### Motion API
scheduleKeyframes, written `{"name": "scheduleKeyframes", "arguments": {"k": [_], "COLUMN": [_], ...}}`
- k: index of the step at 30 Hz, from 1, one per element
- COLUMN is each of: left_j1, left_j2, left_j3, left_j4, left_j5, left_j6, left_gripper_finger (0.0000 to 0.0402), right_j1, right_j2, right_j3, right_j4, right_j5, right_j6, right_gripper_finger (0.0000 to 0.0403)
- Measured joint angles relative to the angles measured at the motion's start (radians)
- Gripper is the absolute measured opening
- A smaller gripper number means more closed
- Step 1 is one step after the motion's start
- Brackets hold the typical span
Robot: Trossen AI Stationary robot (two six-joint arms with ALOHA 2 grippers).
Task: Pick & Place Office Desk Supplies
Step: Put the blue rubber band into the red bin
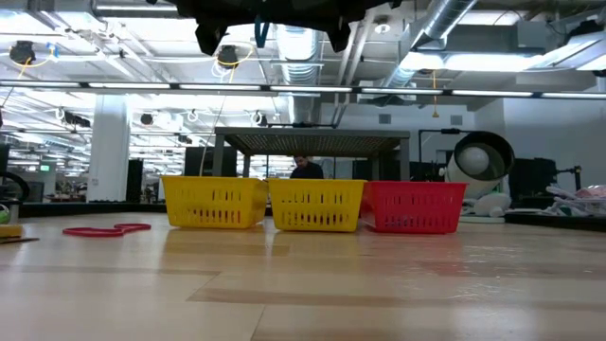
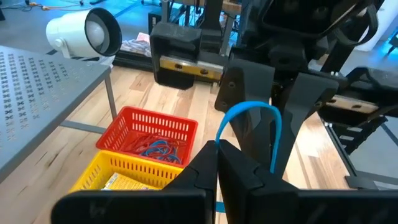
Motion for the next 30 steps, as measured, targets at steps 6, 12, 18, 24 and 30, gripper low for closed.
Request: {"name": "scheduleKeyframes", "arguments": {"k": [6, 12, 18, 24, 30], "left_j1": [0.000, 0.000, 0.000, 0.000, 0.000], "left_j2": [0.000, 0.000, 0.000, 0.000, 0.000], "left_j3": [0.000, 0.000, 0.000, 0.000, 0.000], "left_j4": [0.043, 0.054, 0.054, 0.069, 0.070], "left_j5": [0.036, 0.099, 0.109, 0.109, 0.097], "left_j6": [-0.002, -0.001, -0.001, 0.000, -0.010], "left_gripper_finger": [0.0017, 0.0075, 0.0167, 0.0243, 0.0278], "right_j1": [0.001, 0.001, 0.001, 0.000, 0.000], "right_j2": [0.000, 0.000, 0.000, 0.000, 0.000], "right_j3": [0.000, 0.000, 0.000, 0.000, 0.000], "right_j4": [0.000, 0.000, 0.000, 0.000, 0.000], "right_j5": [0.000, 0.000, 0.000, 0.000, 0.000], "right_j6": [-0.008, -0.008, -0.016, -0.019, -0.019], "right_gripper_finger": [0.0001, 0.0000, 0.0000, 0.0000, 0.0000]}}
